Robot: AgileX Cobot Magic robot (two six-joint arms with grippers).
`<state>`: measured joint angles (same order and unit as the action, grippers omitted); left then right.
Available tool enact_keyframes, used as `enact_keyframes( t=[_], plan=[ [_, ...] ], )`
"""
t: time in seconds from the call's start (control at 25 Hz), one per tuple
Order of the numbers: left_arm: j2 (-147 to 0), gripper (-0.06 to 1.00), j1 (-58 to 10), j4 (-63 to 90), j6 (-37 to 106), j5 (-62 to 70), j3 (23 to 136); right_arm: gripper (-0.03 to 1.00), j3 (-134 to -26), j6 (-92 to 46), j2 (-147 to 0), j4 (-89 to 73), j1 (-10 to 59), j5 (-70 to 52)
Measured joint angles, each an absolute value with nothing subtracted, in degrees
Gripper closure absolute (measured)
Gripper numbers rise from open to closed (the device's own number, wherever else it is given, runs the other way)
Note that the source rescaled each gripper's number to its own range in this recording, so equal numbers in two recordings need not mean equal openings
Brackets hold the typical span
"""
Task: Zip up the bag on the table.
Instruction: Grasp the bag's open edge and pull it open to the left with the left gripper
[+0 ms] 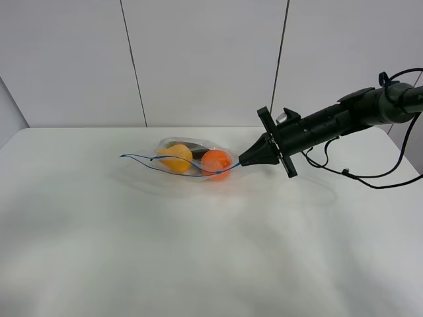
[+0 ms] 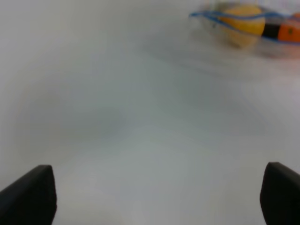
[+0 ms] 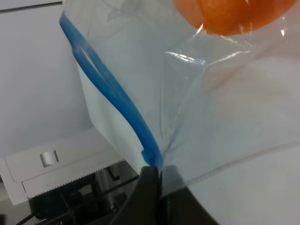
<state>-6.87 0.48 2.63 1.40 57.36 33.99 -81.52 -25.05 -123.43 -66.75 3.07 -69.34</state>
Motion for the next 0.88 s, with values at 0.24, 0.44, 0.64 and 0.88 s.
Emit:
enact_keyframes(
  t=[0.24, 0.44, 0.64, 0.88],
  plan=[
    [-28.6, -0.05, 0.5, 3.9, 1.9, 53.7, 47.3, 0.97, -81.5, -25.1, -123.4, -66.7, 3.1, -69.3],
    [-46.5, -0.05, 0.5, 3.9, 10.4, 50.4, 55.5, 0.97, -81.5, -25.1, -123.4, -66.7, 3.1, -69.3],
    [-59.3, -0.05, 0.5, 4.7, 27.9, 43.0, 58.4, 0.97, -81.5, -25.1, -123.4, -66.7, 3.1, -69.3],
    [-70.0, -0.05, 0.1, 19.2, 56.6, 29.5, 58.5, 0.97, -81.5, -25.1, -123.4, -66.7, 3.1, -69.3]
  ],
)
